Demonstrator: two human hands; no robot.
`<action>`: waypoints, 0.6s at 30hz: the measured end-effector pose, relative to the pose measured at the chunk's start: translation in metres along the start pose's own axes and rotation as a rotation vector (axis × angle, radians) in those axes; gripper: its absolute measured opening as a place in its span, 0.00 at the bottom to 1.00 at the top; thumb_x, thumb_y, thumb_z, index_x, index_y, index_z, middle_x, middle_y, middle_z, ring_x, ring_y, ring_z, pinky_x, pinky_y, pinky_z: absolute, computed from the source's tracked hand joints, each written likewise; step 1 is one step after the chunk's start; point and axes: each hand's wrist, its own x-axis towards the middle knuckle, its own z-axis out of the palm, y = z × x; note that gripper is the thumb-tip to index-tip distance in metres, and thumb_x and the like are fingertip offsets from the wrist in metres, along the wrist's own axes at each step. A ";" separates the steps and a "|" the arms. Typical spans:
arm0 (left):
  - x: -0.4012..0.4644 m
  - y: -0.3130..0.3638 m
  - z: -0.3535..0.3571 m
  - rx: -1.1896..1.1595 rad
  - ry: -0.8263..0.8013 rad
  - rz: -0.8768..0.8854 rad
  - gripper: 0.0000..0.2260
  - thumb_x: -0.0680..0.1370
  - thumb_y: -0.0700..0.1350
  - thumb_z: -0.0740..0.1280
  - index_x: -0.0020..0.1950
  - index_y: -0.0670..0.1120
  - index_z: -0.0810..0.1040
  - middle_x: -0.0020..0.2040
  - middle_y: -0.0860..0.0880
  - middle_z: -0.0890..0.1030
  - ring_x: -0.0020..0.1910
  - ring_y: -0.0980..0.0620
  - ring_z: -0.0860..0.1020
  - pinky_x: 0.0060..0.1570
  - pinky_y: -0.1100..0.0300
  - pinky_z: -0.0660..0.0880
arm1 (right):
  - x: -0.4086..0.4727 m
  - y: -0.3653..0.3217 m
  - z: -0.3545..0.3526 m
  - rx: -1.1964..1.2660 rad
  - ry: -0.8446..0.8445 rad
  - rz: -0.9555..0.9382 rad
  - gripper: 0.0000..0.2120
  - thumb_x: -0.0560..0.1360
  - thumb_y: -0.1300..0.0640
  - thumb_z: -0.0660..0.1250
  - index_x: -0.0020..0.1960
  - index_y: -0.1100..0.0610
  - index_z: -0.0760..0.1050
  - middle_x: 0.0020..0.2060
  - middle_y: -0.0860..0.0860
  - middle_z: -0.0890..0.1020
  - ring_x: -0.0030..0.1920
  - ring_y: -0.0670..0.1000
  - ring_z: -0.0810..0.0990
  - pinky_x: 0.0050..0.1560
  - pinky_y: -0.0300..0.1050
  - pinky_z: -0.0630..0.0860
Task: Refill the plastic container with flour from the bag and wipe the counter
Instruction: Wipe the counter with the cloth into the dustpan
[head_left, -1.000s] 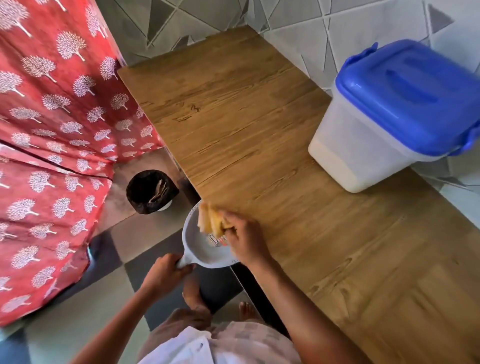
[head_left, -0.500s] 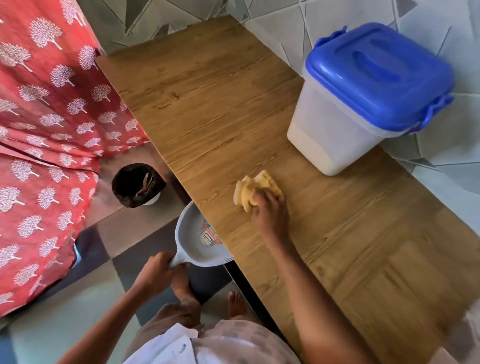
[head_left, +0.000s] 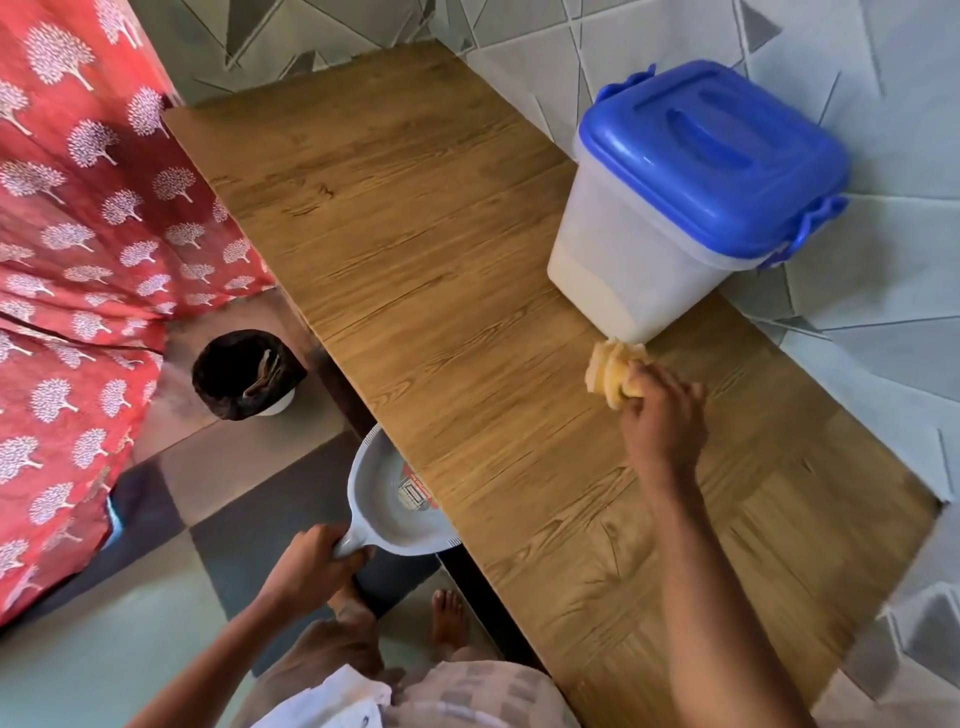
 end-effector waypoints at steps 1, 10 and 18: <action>-0.002 0.002 0.002 -0.001 -0.002 0.003 0.16 0.75 0.48 0.73 0.29 0.55 0.72 0.28 0.55 0.77 0.28 0.55 0.74 0.32 0.60 0.70 | 0.004 0.016 0.006 -0.024 -0.026 0.090 0.21 0.73 0.62 0.69 0.65 0.51 0.79 0.60 0.53 0.83 0.54 0.63 0.76 0.49 0.50 0.73; -0.022 0.027 0.020 0.021 -0.020 0.004 0.19 0.76 0.46 0.72 0.29 0.56 0.68 0.27 0.58 0.72 0.27 0.59 0.70 0.29 0.64 0.64 | -0.122 -0.094 0.050 0.173 -0.275 -0.289 0.21 0.69 0.60 0.61 0.60 0.54 0.80 0.55 0.53 0.84 0.53 0.60 0.81 0.58 0.54 0.76; -0.030 0.031 0.031 0.055 -0.036 0.020 0.17 0.75 0.49 0.72 0.30 0.56 0.69 0.28 0.57 0.75 0.29 0.58 0.74 0.30 0.63 0.67 | -0.117 -0.081 0.010 0.491 -0.244 -0.274 0.24 0.69 0.62 0.61 0.61 0.52 0.82 0.56 0.50 0.86 0.53 0.55 0.82 0.60 0.53 0.75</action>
